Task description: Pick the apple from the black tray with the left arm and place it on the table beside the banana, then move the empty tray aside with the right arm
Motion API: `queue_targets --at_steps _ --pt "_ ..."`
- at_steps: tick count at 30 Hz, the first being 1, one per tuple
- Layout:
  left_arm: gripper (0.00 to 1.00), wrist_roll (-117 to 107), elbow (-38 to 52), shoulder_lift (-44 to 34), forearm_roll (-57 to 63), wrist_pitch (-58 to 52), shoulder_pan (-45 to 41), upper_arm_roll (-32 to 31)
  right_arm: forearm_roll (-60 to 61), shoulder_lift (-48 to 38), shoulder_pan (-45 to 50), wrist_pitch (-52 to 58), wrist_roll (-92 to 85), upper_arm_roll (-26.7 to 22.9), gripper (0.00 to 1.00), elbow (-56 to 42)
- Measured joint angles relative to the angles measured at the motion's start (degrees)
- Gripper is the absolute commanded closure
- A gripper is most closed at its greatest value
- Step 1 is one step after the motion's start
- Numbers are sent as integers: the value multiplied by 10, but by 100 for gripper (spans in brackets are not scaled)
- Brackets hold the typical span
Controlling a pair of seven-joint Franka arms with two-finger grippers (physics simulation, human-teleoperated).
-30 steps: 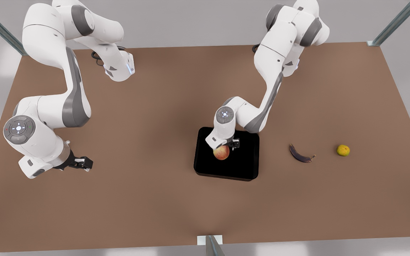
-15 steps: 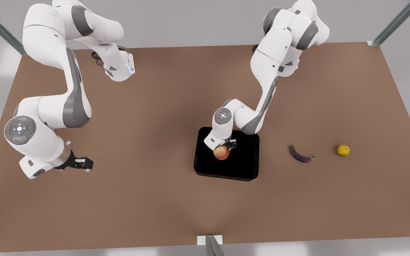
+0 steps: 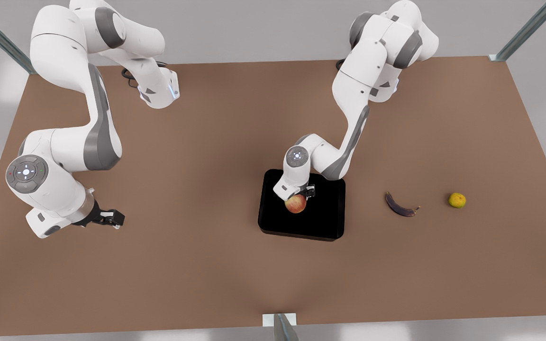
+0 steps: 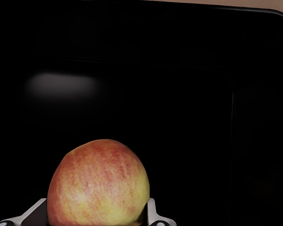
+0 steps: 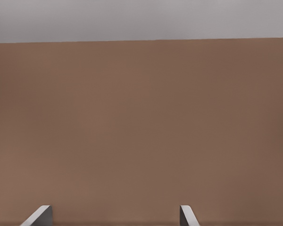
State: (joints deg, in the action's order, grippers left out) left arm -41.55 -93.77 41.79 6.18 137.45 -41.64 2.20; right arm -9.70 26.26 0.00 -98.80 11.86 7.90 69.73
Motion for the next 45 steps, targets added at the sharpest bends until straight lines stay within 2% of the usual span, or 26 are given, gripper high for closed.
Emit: queue_targets --at_steps 8,9,13,16,17,20,25,28,31,32,35,38,39,41,43,44,45 --pt "0 -6 1 17 9 15 1 3 0 -1 0 0 1 -1 0 0" --pt "13 -8 1 16 10 15 1 3 0 -1 0 0 1 -1 0 0" --pt "12 -13 1 4 13 11 1 3 0 -1 0 0 2 -1 0 0" --pt "12 -14 0 -51 14 -29 1 3 1 -5 1 3 3 4 0 -1" --pt "11 -12 1 -75 14 -51 8 3 3 -9 3 10 7 21 0 -8" --pt "11 6 3 -133 11 -121 72 4 5 -13 13 35 48 127 0 -32" --pt "11 74 10 -148 8 -190 232 5 31 -8 93 63 141 186 0 -36" --pt "9 126 15 -107 10 -190 311 5 50 21 132 5 217 196 0 17" --pt "8 173 17 -64 10 -173 336 4 51 78 156 -86 297 196 0 37" --pt "0 187 18 -56 10 -166 340 4 39 92 164 -116 323 195 0 44" --pt "0 224 18 -39 10 -152 348 4 0 120 184 -195 395 195 0 74" --pt "0 256 18 -36 10 -144 351 5 -113 124 188 -286 473 198 0 146" --pt "0 265 23 -49 6 -146 351 4 -137 124 188 -309 497 198 0 154" --pt "0 281 128 -86 -21 -202 350 2 -169 124 188 -346 540 198 0 161" --pt "0 298 178 -163 -35 -266 346 -1 -187 125 187 -372 579 198 0 163" --pt "0 309 162 -199 -41 -286 345 -1 -193 126 187 -382 597 199 0 166" --pt "0 319 107 -239 -45 -287 346 -1 -198 128 187 -390 614 198 0 173"
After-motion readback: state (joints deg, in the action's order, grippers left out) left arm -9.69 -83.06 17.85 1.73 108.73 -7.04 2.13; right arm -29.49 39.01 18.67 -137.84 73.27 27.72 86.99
